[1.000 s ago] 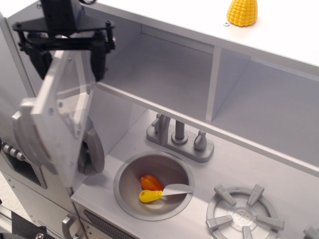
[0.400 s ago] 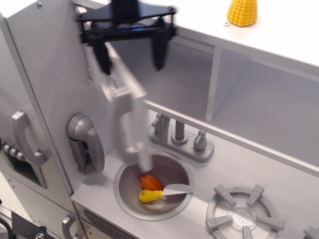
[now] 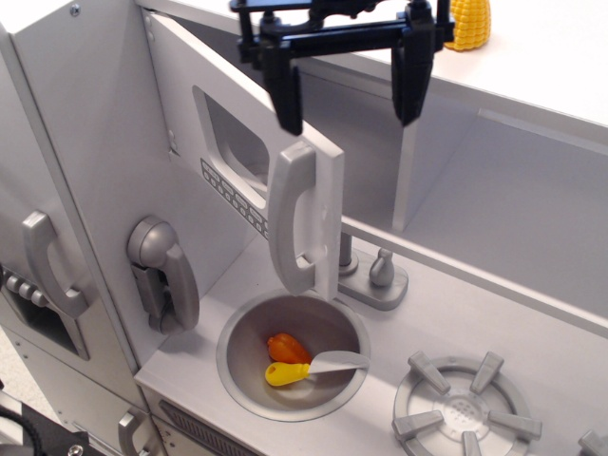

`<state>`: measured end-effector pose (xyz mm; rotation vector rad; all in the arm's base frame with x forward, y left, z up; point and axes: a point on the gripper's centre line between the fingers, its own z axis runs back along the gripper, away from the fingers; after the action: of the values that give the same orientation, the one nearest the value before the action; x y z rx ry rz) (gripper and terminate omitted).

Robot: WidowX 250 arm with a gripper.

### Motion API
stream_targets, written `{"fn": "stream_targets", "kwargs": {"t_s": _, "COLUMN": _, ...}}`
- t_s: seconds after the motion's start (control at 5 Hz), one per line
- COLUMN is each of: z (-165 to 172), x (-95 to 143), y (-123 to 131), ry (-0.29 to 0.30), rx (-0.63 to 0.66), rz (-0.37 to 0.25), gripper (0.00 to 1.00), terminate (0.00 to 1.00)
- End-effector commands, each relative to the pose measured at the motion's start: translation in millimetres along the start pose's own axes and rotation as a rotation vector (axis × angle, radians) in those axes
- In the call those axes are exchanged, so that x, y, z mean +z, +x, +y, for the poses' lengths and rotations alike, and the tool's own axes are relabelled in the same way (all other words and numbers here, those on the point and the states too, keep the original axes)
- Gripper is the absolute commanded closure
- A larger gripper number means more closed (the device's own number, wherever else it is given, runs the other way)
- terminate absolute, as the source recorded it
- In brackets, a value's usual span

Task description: Close microwave

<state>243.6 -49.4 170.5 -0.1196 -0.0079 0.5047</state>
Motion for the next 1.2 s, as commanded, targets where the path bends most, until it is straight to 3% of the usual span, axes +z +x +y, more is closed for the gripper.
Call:
{"fn": "stream_targets", "kwargs": {"t_s": 0.0, "z": 83.2, "x": -15.4, "y": -25.1, "ry": 0.128, "rx": -0.123, "rz": -0.061, "gripper": 0.00, "terminate": 0.00}}
{"fn": "stream_targets", "kwargs": {"t_s": 0.2, "z": 127.3, "x": -40.6, "y": -3.0, "ry": 0.196, "rx": -0.105, "rz": -0.092, "gripper": 0.00, "terminate": 0.00}}
{"fn": "stream_targets", "kwargs": {"t_s": 0.4, "z": 141.8, "x": -46.2, "y": 19.2, "ry": 0.191, "rx": -0.063, "rz": -0.127, "gripper": 0.00, "terminate": 0.00}}
{"fn": "stream_targets", "kwargs": {"t_s": 1.0, "z": 79.1, "x": -36.7, "y": 81.3, "ry": 0.120, "rx": 0.125, "rz": -0.173, "gripper": 0.00, "terminate": 0.00}}
